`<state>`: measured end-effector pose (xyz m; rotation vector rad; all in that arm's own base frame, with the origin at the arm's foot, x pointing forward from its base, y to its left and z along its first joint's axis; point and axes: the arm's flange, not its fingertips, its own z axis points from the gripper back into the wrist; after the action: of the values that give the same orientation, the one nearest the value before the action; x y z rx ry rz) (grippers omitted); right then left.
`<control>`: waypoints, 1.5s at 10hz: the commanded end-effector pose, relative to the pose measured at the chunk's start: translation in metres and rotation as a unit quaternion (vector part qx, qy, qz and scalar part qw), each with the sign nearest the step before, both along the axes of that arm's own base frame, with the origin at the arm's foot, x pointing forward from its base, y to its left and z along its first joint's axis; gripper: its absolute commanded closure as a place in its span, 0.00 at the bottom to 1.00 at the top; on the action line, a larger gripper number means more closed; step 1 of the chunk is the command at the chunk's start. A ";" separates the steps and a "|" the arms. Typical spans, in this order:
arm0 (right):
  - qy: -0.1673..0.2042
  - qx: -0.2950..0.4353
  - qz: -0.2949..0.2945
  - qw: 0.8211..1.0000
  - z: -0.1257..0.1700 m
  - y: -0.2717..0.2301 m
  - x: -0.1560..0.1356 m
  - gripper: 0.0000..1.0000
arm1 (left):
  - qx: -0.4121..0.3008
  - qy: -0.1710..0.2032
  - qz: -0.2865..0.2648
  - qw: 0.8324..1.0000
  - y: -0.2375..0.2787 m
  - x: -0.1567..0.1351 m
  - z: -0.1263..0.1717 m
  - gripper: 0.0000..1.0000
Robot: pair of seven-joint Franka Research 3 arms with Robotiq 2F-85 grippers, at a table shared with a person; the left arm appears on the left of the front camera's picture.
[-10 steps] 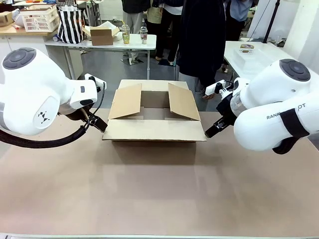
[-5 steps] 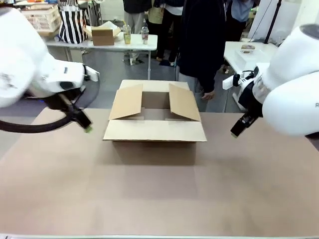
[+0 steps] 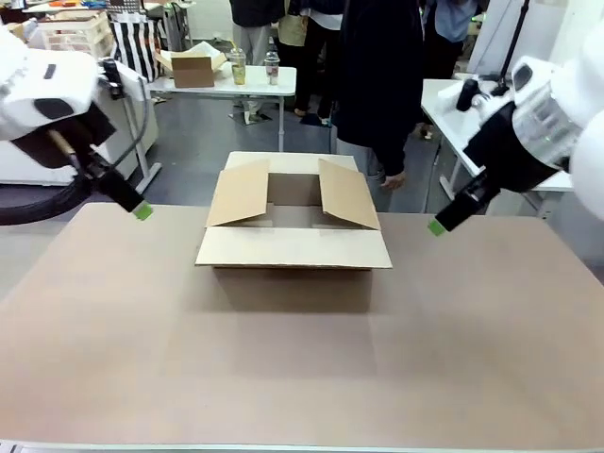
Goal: Pack the gift set into the box.
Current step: Place both hands on the side flaps of the Package Box and spread them outward.
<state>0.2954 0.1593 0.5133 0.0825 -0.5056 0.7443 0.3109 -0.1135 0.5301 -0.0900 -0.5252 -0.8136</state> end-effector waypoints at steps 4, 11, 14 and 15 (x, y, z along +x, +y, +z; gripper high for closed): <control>0.226 0.521 -0.191 0.801 -0.033 -0.102 -0.016 0.00 | -0.323 0.234 0.017 0.917 0.096 -0.016 -0.020 0.00; 0.203 0.402 -0.111 0.886 -0.004 -0.133 0.021 0.00 | -0.381 0.238 0.010 0.894 0.127 -0.014 -0.028 0.00; 0.203 0.402 -0.111 0.886 -0.004 -0.133 0.021 0.00 | -0.381 0.238 0.010 0.894 0.127 -0.014 -0.028 0.00; 0.203 0.402 -0.111 0.886 -0.004 -0.133 0.021 0.00 | -0.381 0.238 0.010 0.894 0.127 -0.014 -0.028 0.00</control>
<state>0.3116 0.0265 0.5097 0.9015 -0.3660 0.2091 0.2930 0.0142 0.5024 -0.9585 -0.3305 -0.4783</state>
